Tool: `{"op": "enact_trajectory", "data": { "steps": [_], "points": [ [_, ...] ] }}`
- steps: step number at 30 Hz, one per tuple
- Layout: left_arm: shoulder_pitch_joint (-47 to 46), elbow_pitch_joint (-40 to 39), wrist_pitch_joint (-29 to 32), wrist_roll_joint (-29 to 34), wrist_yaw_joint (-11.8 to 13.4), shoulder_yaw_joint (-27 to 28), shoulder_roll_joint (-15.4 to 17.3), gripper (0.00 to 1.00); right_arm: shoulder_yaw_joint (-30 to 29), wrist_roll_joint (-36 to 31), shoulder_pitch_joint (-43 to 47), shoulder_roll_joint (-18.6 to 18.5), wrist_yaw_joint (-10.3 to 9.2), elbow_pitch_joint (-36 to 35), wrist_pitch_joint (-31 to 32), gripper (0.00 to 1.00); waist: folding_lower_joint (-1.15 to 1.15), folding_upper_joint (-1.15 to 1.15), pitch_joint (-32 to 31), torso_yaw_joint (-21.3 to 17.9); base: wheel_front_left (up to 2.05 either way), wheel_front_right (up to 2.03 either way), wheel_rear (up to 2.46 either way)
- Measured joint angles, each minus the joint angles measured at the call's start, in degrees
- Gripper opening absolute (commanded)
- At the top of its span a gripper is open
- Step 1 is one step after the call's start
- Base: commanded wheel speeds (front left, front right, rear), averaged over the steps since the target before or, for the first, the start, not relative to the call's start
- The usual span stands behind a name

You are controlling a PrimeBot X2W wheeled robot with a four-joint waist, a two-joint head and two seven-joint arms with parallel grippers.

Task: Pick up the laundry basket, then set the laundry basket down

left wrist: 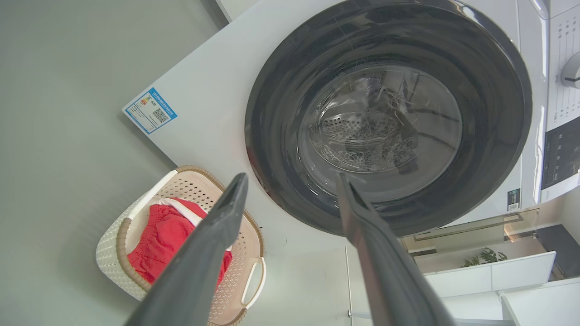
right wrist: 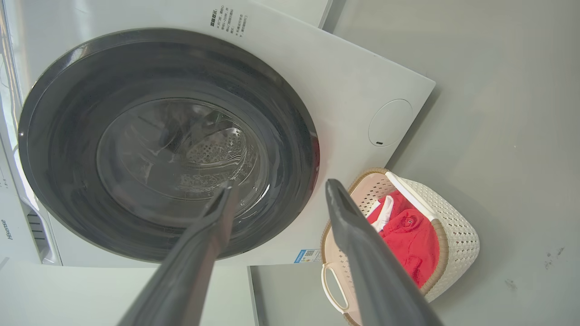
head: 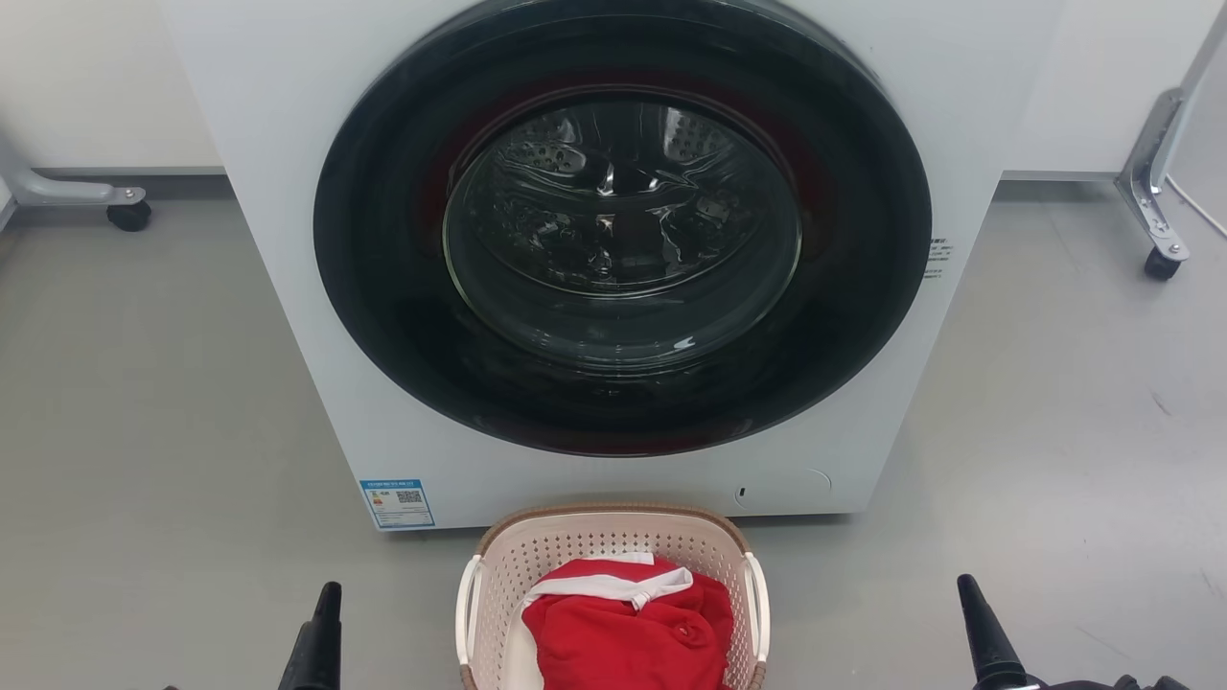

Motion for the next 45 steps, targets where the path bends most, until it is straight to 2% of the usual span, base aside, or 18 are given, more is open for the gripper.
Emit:
{"op": "enact_trajectory", "data": {
  "steps": [16,45],
  "points": [
    [1.1,-2.2,-3.5,17.3,2.5,-4.9,2.4,1.00,7.7,-14.5,-1.2,-1.0,-1.72,0.4,-3.5,1.00,0.00,0.00,0.3,0.1,0.00,0.00,0.00],
    [3.9,-5.0,-9.1,42.1,6.5,-10.1,3.9,1.00,16.3,-34.7,-2.3,-1.3,-4.24,1.9,-9.1,1.00,0.00,0.00,-0.3,0.4,0.00,0.00,0.00]
  ]
}}
